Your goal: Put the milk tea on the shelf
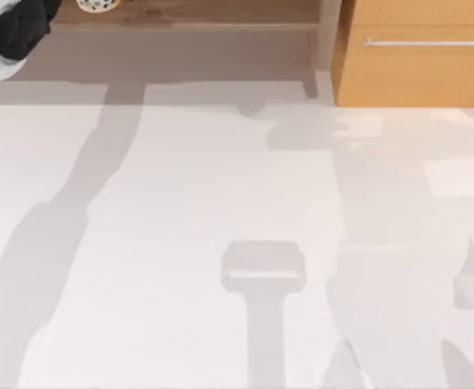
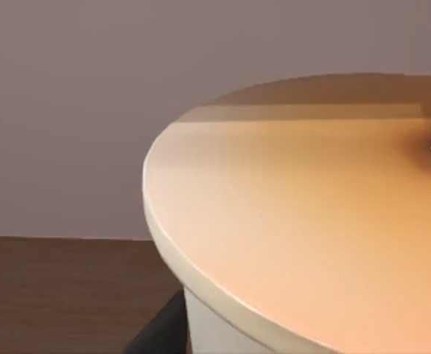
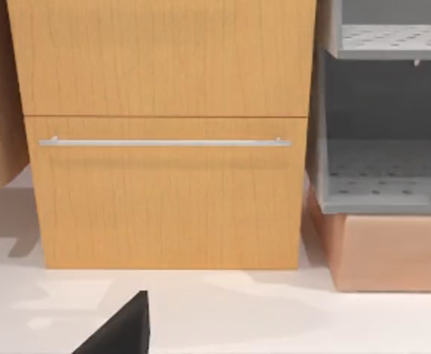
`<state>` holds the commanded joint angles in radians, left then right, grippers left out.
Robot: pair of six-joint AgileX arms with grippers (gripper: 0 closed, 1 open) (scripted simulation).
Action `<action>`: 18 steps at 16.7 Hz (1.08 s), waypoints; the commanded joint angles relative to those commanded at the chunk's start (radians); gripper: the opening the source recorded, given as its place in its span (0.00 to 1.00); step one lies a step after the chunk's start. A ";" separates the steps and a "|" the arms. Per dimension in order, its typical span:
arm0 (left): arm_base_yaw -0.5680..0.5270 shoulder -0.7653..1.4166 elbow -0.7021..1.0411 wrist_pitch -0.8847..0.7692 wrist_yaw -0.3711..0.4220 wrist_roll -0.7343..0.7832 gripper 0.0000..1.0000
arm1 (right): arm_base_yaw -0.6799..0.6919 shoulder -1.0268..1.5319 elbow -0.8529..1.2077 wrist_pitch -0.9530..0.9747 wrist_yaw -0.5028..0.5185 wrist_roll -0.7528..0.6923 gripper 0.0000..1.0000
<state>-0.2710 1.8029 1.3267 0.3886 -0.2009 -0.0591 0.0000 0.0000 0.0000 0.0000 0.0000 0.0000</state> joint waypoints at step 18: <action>0.014 0.168 0.142 0.012 -0.014 0.042 0.00 | 0.000 0.000 0.000 0.000 0.000 0.000 1.00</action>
<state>-0.2568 1.9708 1.4689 0.4009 -0.2147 -0.0173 0.0000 0.0000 0.0000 0.0000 0.0000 0.0000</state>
